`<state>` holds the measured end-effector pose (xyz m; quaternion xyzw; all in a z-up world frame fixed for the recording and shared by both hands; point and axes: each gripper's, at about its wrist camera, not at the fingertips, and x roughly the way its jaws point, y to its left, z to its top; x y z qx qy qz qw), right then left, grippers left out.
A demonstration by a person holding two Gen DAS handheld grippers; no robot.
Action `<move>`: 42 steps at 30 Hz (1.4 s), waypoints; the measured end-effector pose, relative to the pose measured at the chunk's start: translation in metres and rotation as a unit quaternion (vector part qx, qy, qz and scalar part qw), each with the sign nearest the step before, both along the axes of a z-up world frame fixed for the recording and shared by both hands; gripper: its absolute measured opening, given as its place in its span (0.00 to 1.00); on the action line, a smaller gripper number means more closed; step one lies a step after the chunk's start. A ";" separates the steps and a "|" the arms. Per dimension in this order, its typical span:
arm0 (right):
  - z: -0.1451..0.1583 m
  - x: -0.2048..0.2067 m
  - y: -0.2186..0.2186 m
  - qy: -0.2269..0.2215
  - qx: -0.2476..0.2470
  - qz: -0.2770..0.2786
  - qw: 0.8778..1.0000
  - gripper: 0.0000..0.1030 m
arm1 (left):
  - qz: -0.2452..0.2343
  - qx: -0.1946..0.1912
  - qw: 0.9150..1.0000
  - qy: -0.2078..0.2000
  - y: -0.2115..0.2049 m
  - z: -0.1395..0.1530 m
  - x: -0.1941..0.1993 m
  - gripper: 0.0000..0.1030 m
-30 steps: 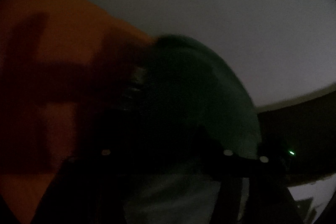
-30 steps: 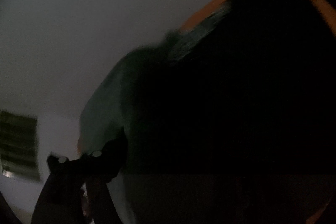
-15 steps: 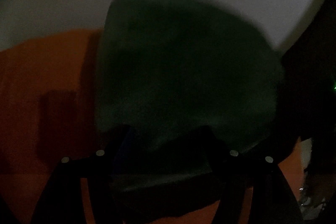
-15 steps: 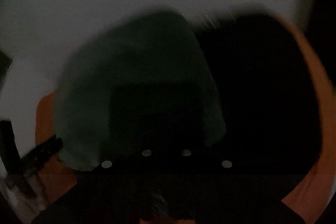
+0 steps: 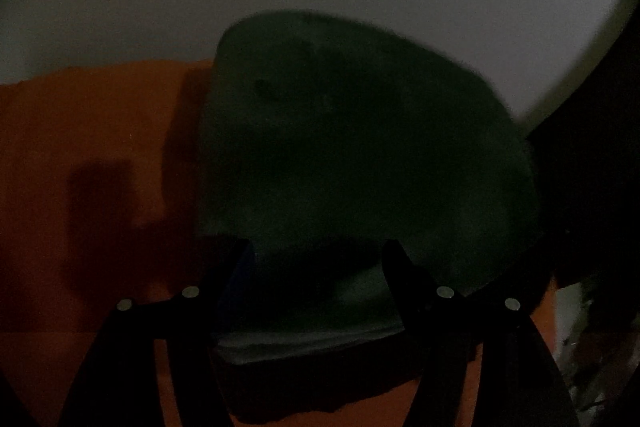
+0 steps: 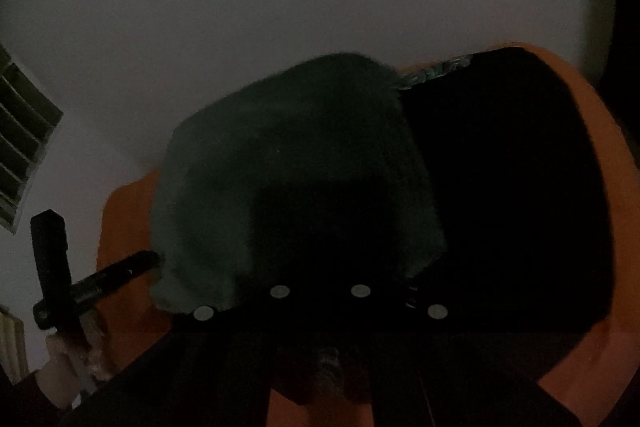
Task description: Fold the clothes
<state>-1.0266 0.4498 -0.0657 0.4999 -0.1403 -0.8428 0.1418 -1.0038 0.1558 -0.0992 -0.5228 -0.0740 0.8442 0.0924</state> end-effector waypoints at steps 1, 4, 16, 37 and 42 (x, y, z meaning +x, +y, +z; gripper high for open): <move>-0.007 -0.005 -0.007 -0.011 0.018 -0.001 1.000 0.02 | 0.003 -0.015 1.000 -0.008 0.001 -0.005 0.000 0.66; -0.028 -0.009 -0.013 -0.044 0.054 -0.010 0.997 0.01 | -0.003 -0.020 0.999 -0.032 -0.011 -0.022 -0.001 0.66; 0.036 0.079 -0.076 0.002 0.107 -0.016 0.994 0.03 | -0.001 -0.050 0.999 -0.001 -0.004 0.049 0.060 0.71; 0.077 0.268 -0.145 0.008 0.092 0.013 0.996 0.49 | 0.042 -0.146 0.988 -0.003 -0.035 0.117 0.279 0.74; 0.085 0.310 -0.159 0.009 0.084 0.022 0.996 0.53 | 0.039 -0.129 0.991 0.004 -0.039 0.134 0.313 0.74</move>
